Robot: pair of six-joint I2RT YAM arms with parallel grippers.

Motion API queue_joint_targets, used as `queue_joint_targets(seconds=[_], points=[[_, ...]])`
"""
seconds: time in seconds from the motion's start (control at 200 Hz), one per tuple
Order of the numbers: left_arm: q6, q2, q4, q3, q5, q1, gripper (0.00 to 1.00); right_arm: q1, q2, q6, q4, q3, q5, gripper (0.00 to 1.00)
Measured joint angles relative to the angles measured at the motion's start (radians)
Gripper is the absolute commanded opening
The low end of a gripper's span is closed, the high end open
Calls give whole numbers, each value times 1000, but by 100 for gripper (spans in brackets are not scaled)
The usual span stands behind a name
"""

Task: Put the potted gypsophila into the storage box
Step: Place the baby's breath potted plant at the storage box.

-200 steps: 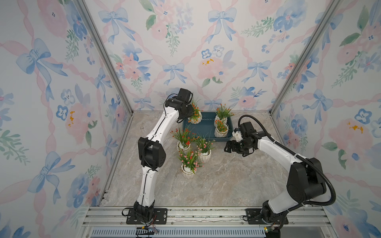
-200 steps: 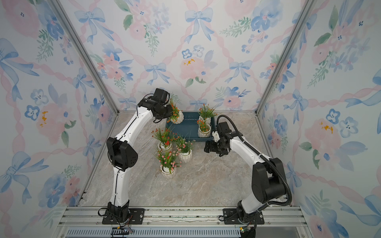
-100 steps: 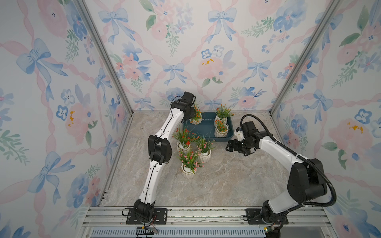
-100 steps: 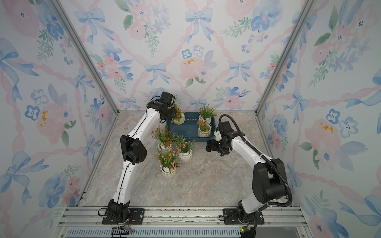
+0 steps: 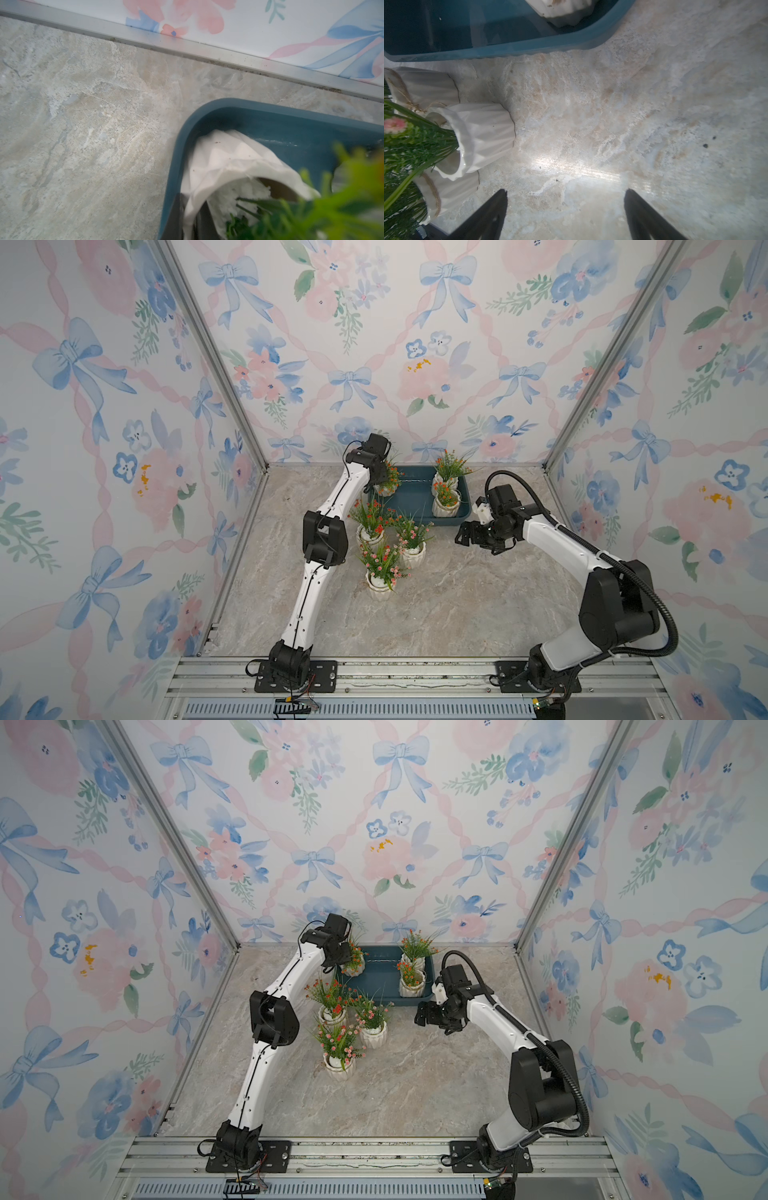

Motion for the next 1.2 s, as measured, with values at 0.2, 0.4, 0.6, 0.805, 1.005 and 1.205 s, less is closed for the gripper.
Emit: queue_joint_targets(seconds=[0.2, 0.4, 0.6, 0.805, 1.005, 1.205], points=[[0, 5, 40, 0, -3, 1, 0, 0, 0, 0, 0, 0, -4, 89], [0, 19, 56, 2, -2, 1, 0, 0, 0, 0, 0, 0, -7, 89], [-5, 46, 72, 6, 16, 11, 0, 0, 0, 0, 1, 0, -7, 89], [-6, 47, 73, 6, 24, 14, 0, 0, 0, 0, 1, 0, -7, 89], [-11, 47, 73, 6, 32, 15, 14, 0, 0, 0, 3, 0, -14, 89], [-33, 47, 103, 8, 48, 18, 21, 0, 0, 0, 5, 0, -14, 89]])
